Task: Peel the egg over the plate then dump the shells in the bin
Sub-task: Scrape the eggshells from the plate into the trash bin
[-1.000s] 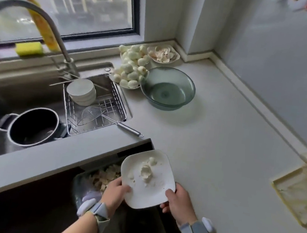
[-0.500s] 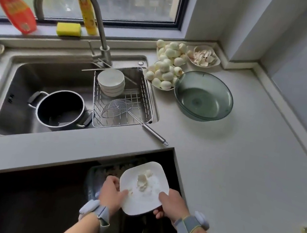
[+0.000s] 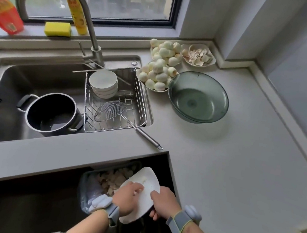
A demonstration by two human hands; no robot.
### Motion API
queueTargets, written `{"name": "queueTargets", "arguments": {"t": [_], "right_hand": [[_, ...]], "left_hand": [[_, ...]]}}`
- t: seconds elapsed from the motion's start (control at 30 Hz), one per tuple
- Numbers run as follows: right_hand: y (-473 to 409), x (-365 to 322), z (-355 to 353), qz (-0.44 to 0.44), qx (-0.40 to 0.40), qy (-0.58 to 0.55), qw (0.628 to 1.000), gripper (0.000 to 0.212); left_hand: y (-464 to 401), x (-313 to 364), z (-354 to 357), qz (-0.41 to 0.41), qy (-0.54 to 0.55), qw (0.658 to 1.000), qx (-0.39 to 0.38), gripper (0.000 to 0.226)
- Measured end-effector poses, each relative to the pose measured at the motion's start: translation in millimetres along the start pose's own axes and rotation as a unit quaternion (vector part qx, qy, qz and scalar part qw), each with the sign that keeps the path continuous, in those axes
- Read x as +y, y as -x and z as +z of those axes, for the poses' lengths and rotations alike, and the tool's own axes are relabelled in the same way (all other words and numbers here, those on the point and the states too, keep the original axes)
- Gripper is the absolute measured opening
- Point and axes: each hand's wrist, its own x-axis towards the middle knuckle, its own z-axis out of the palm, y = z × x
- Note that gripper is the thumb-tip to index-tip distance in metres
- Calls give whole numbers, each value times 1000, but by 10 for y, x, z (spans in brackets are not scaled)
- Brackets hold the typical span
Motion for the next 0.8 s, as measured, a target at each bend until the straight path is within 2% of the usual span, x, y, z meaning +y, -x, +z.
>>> {"name": "queueTargets", "arguments": {"t": [0.1, 0.23, 0.33, 0.43, 0.5, 0.57, 0.7, 0.8], "right_hand": [[23, -10, -35, -9, 0, -1, 1000, 40], [28, -14, -121, -12, 12, 16, 1000, 40], [19, -31, -169, -8, 10, 33, 999, 40], [8, -52, -163, -6, 4, 45, 999, 42], [4, -62, -146, -2, -2, 48, 999, 43], [15, -67, -132, 2, -11, 53, 999, 43], [51, -54, -147, 0, -21, 60, 998, 46], [65, -34, -206, 2, -4, 47, 999, 44]], "left_hand": [[-192, -127, -62, -32, -46, 998, -30, 24], [-388, -263, -94, -85, -55, 994, -33, 38], [-390, -271, -77, -119, -37, 992, 9, 43], [-327, -214, -59, -104, 68, 989, 78, 34], [-275, -117, -50, -75, 212, 974, 30, 30], [-251, -13, -24, -42, 289, 956, -25, 33], [-328, 27, -35, -46, 203, 978, -18, 21], [-384, -60, -88, -106, 162, 981, 5, 22]]}}
